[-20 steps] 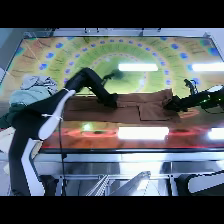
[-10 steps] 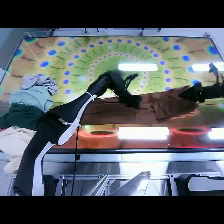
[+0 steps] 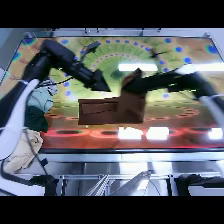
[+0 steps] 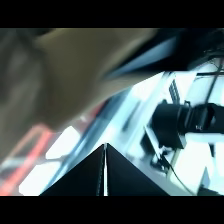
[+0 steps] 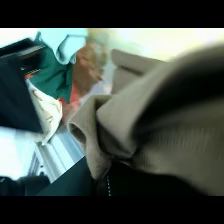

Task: Fold the shirts.

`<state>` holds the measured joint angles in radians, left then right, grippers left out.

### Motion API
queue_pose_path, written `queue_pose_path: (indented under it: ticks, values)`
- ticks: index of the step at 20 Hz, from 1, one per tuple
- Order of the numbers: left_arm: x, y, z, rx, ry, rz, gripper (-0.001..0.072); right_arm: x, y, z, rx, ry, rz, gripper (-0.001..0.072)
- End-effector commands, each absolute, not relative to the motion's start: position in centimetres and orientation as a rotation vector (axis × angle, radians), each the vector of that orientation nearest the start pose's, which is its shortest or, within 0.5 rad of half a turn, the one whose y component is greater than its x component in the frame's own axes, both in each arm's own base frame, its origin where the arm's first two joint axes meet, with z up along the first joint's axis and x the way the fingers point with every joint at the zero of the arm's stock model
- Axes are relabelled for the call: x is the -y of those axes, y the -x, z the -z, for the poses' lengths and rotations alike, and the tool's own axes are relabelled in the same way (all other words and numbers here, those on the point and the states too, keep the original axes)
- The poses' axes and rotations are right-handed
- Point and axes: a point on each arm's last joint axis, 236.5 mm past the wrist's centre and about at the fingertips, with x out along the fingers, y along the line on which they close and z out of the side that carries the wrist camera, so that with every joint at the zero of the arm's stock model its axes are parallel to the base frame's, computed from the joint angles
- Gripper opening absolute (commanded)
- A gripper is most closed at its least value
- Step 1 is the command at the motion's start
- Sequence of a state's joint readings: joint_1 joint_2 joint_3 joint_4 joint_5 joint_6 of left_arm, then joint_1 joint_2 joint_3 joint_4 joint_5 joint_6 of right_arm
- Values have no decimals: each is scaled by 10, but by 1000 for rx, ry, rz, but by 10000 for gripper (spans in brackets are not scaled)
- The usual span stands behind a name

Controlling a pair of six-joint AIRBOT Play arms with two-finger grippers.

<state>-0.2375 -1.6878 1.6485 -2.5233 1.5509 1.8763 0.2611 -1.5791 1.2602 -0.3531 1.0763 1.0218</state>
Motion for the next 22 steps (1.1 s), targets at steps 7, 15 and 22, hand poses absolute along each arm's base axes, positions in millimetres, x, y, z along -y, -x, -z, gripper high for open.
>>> queue_pose_path:
  ticks: [7,15,22]
  values:
    - [228,-287,-42,-1453,491,1030,17,-483,-326,-16,-1256,-644,-1255,498]
    - [191,-281,-105,-1235,452,991,18,-278,-393,-93,-1239,-450,-950,344]
    - [108,-279,-137,-1110,456,776,18,-114,-409,-31,-1314,-475,-460,537]
